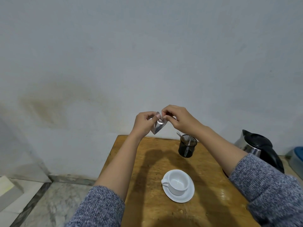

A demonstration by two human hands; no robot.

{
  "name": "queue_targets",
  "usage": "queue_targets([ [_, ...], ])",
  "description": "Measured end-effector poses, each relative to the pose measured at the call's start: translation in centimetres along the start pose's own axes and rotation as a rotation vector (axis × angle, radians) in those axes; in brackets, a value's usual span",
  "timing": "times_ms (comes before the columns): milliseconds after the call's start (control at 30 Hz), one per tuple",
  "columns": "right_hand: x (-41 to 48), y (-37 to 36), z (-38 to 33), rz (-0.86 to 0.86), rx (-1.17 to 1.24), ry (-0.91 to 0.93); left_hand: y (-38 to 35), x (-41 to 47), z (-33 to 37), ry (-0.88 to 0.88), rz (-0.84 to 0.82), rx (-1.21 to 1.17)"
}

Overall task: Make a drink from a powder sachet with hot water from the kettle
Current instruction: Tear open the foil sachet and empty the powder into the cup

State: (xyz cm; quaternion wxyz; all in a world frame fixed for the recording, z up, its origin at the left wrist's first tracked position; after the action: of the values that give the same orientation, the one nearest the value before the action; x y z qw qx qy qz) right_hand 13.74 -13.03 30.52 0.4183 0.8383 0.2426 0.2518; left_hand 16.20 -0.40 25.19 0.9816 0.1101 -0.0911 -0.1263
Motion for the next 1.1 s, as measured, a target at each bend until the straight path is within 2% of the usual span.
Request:
queue_targets([
  [133,-0.5,-0.3,-0.2,-0.041,-0.025,0.005,2.1,-0.2,-1.5,0.044,0.102,-0.051],
  [267,-0.6,-1.1,-0.3,-0.067,-0.005,0.015,2.8,-0.2,-1.8,0.038,0.127,-0.037],
  [467,-0.6,-1.4,-0.9,-0.07,0.02,0.043,5.9,-1.2,-3.5,0.062,0.31,-0.063],
  [533,-0.7,-1.5,-0.1,-0.035,0.131,-0.021,6.8,-1.6,-3.7,0.048,0.321,-0.098],
  [667,-0.3,-4.1,2.8,-0.001,0.52,-0.255,8.0,-2.5,-4.7,0.027,0.384,-0.14],
  [733,-0.1,-7.3,4.5,-0.057,0.58,-0.37,8.0,-3.2,-6.0,0.047,0.398,-0.141],
  [900,-0.9,-18.5,7.7,-0.351,0.445,-0.59,7.8,-6.1,-10.6,0.12,0.431,-0.158],
  [1100,-2.6,-30.2,10.2,-0.599,0.401,-0.705,9.4,-10.3,-16.1,0.249,0.462,-0.143],
])
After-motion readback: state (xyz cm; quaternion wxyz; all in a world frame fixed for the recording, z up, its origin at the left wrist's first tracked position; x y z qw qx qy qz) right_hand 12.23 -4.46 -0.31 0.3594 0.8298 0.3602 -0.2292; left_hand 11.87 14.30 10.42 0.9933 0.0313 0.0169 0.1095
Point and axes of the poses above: each hand's wrist, its own x-axis towards the middle knuckle, its own y-axis out of the back of the hand, z = x × y, the point moved 7 cm from there along x, towards the middle knuckle, and after that the axes turned 13 degrees about -z, right-handed, at the moved point
